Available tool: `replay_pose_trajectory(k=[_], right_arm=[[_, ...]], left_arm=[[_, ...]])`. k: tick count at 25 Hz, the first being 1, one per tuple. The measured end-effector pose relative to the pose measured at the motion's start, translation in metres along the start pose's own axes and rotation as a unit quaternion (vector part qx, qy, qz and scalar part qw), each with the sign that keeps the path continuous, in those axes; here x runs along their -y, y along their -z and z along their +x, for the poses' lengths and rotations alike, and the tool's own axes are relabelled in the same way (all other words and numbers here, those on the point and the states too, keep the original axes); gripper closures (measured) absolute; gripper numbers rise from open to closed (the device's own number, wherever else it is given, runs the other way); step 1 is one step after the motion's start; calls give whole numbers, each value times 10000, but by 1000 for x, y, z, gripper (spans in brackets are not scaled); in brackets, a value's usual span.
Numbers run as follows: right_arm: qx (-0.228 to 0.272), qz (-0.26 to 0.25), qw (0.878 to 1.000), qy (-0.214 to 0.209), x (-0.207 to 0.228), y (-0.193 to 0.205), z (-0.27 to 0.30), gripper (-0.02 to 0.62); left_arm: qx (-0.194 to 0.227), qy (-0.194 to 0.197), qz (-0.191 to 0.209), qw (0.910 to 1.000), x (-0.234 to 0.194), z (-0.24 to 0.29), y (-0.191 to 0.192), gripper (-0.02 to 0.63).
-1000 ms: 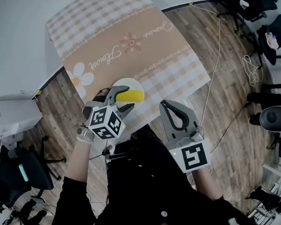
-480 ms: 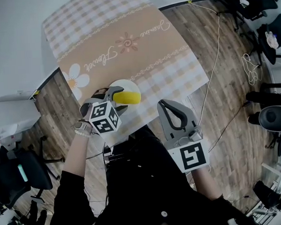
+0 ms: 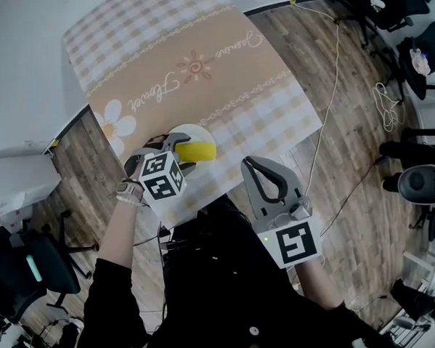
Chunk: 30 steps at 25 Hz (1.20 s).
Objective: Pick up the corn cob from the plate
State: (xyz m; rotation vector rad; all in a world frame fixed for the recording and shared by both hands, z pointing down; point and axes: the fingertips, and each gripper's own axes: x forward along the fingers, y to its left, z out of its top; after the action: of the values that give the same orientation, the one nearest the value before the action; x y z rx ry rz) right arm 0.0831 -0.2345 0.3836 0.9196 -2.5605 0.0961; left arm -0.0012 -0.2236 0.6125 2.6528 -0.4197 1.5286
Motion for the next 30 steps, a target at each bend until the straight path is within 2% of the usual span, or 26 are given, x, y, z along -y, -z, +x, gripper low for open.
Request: replay_pose_trajectory(k=[9, 15, 30], right_arm=[[-72, 36, 10000, -4, -2, 3, 0, 552], [-89, 8, 10000, -34, -7, 4, -1, 553], [-30, -105, 9999, -91, -17, -3, -1, 552]], left_arm=[[226, 19, -455, 9987, -1, -1, 2, 339], [297, -237, -741, 9965, -5, -2, 3, 347], [474, -760, -1513, 9844, -13, -18, 9, 348]])
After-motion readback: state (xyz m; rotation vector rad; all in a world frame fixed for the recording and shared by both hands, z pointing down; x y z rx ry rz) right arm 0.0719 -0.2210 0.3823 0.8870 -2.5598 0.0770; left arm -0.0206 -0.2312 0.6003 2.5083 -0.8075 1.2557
